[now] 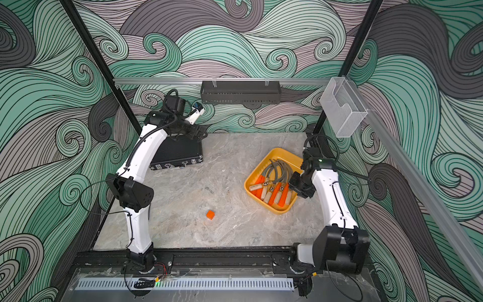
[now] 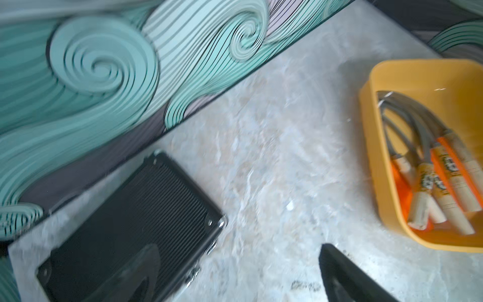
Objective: Put small sickles into storage boxes
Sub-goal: Reset both arms
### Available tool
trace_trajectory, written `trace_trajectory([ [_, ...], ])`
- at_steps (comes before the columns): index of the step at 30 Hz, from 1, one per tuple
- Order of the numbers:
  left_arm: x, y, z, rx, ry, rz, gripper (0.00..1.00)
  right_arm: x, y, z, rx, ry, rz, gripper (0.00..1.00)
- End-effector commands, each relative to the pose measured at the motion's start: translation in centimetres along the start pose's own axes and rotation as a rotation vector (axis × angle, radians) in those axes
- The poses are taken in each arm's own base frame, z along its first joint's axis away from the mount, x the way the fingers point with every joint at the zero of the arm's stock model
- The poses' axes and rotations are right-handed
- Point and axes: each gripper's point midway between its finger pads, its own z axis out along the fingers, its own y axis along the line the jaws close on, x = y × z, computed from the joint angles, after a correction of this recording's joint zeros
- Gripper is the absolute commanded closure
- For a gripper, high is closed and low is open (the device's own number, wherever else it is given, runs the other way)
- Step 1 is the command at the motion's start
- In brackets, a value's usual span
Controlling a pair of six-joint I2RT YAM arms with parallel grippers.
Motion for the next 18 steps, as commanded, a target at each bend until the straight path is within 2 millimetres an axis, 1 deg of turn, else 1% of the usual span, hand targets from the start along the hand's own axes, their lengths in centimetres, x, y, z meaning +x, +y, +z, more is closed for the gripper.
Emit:
trace_trajectory([
  [1, 0.7, 3.4, -3.3, -0.021, -0.043, -0.131, 0.05, -1.2, -1.5, 1.7, 0.085, -0.018, -0.026, 0.61],
  [4, 2.8, 6.5, -3.8, -0.028, -0.028, -0.249, 0.05, -1.9, -2.0, 2.9, 0.113, 0.009, -0.027, 0.62],
  [7, 4.7, 8.5, -4.1, -0.051, -0.009, -0.313, 0.06, -3.0, -2.1, 4.0, 0.136, 0.019, -0.037, 0.62],
  [9, 5.7, 9.0, -4.4, -0.068, 0.005, -0.327, 0.06, -3.8, -2.3, 4.7, 0.163, 0.033, -0.052, 0.63],
  [14, 8.4, 8.9, -4.7, -0.085, 0.046, -0.317, 0.06, -5.2, -3.0, 5.8, 0.213, 0.048, -0.067, 0.64],
  [18, 9.4, 9.1, -4.6, -0.094, 0.056, -0.32, 0.06, -6.0, -3.4, 7.0, 0.228, 0.06, -0.072, 0.64],
])
